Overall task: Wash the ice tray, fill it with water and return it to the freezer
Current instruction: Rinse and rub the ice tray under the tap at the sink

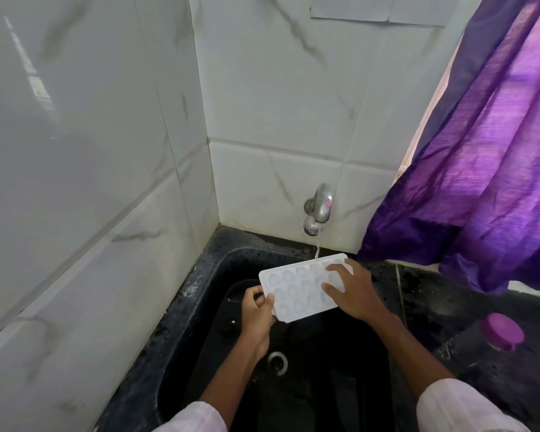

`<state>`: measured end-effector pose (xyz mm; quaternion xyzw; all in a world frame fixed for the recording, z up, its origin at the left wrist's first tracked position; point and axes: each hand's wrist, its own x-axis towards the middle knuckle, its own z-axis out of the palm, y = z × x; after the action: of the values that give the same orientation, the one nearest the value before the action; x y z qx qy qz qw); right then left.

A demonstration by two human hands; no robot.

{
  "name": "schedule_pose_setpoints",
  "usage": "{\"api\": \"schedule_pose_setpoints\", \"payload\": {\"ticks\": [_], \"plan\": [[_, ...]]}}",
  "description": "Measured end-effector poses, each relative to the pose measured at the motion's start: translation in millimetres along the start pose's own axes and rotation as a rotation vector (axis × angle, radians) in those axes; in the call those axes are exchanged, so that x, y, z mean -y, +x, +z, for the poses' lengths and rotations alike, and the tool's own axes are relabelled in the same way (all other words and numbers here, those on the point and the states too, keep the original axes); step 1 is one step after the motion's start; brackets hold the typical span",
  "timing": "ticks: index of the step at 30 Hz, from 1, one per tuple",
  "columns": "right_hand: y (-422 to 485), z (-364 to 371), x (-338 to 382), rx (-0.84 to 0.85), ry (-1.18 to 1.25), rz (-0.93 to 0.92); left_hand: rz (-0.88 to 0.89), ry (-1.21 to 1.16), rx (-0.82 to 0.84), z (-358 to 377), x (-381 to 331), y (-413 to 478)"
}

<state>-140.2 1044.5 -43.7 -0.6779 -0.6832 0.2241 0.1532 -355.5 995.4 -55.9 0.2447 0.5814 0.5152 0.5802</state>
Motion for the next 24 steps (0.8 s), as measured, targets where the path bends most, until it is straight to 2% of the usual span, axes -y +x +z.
{"api": "schedule_pose_setpoints", "payload": {"ticks": [3, 13, 24], "plan": [[0.5, 1.2, 2.6, -0.023, -0.029, -0.048, -0.012, -0.046, 0.005, -0.3, -2.2, -1.3], [4.0, 3.6, 19.4, 0.043, -0.19, -0.034, -0.02, -0.178, 0.04, -1.4, -8.0, -11.9], [6.0, 3.1, 26.7, 0.06, -0.193, -0.028, -0.021, -0.222, 0.048, -3.3, -10.4, -17.6]]}}
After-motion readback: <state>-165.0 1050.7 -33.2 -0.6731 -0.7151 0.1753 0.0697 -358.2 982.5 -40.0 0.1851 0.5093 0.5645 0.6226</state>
